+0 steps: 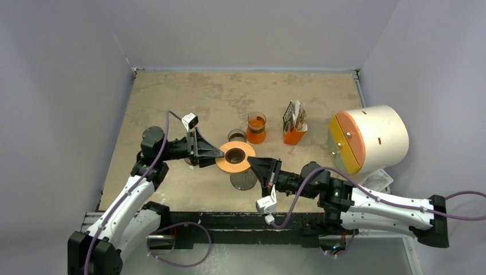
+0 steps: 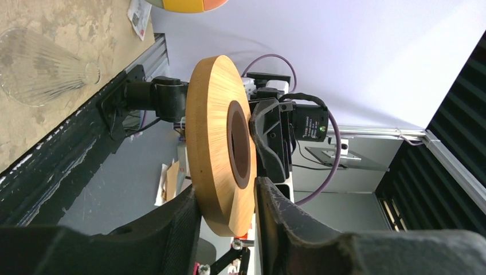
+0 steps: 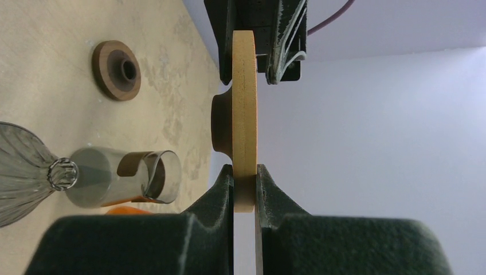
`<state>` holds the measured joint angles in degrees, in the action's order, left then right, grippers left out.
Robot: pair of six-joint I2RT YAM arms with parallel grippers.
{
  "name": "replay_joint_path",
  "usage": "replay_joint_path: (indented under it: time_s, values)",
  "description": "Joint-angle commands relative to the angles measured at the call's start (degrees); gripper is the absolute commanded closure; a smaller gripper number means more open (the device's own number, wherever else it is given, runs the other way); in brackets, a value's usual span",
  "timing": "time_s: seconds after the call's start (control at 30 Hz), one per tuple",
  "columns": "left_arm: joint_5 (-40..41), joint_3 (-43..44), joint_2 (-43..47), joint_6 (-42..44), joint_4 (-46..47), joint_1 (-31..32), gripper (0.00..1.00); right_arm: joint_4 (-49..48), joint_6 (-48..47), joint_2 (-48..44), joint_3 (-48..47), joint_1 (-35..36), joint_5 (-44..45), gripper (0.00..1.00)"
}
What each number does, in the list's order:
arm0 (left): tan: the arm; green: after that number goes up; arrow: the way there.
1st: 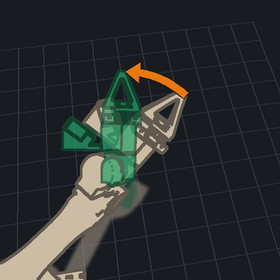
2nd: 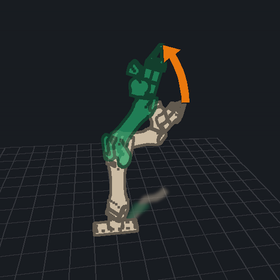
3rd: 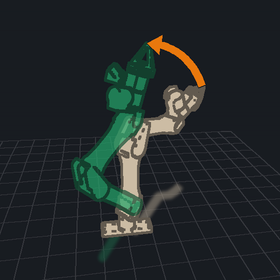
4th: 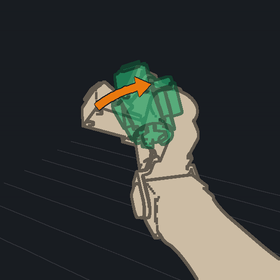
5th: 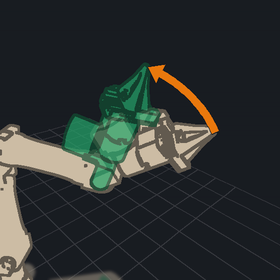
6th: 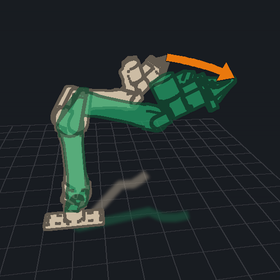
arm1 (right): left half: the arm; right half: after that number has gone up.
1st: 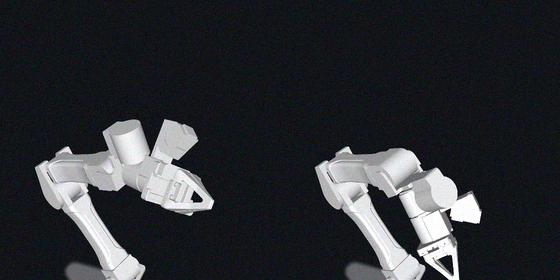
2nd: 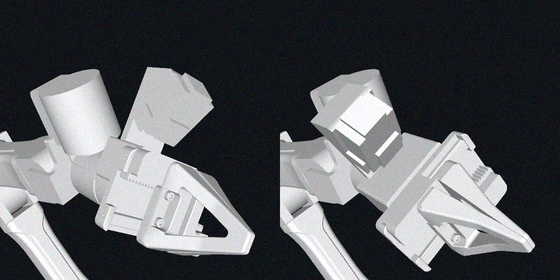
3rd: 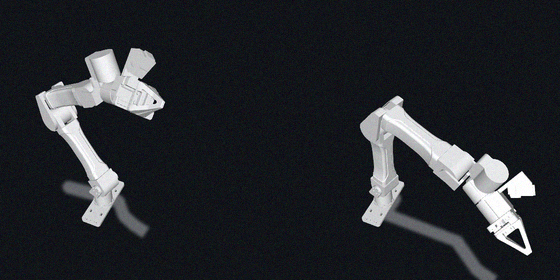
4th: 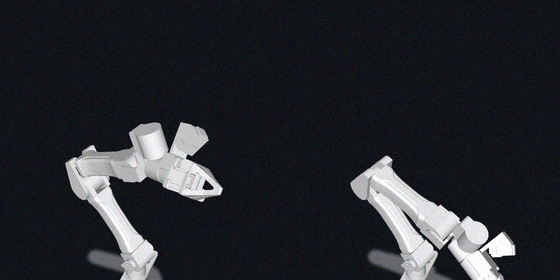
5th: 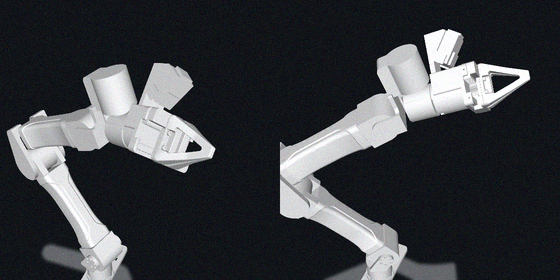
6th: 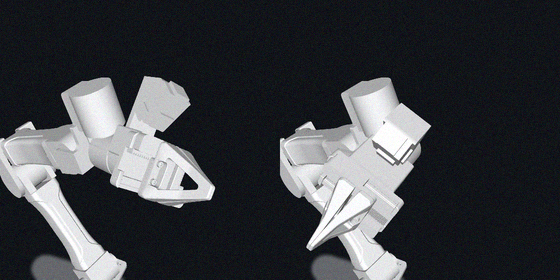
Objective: Place the coffee filter in the dripper
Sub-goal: Pick up the dripper holder from the center of the board.
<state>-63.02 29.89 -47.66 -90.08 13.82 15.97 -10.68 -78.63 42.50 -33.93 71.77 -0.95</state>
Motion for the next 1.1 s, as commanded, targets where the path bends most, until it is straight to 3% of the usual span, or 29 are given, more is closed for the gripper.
replay_joint_path:
  time_s: [0.0,0.17,0.33,0.5,0.7,0.83,0.97,1.07]
  values:
    - [-1.38,-0.18,0.2,-4.38,8.07,-0.58,0.67,-7.59,-3.36,-1.43,1.43,1.08,3.08,1.0]
    - [-1.49,-0.52,0.24,-5.47,9.46,-0.59,0.8,-9.26,-3.44,-1.61,2.77,1.4,3.9,1.0]
    - [-1.61,-0.8,0.13,-6.5,10.65,-0.59,1.0,-10.38,-2.92,-1.9,3.73,1.78,4.07,1.0]
    - [-1.92,-0.82,-0.2,-6.6,11.31,-0.59,1.0,-10.18,-1.75,-1.4,3.81,2.1,5.21,1.0]
    - [-1.37,-1.38,-0.37,-6.6,11.85,-0.59,1.0,-8.61,1.41,-0.72,2.97,2.06,6.49,0.71]
    - [-0.98,-1.48,-0.84,-6.85,12.78,-0.59,1.0,-6.05,6.53,-0.58,1.95,2.06,7.23,0.62]
    - [-0.46,-1.39,-1.33,-6.77,13.33,-0.59,1.0,-2.75,8.87,-1.35,0.24,2.06,9.51,0.6]
    - [-0.01,-1.34,-1.9,-6.5,13.65,-0.63,1.0,1.5,16.06,-2.48,-1.65,2.06,11.28,0.55]
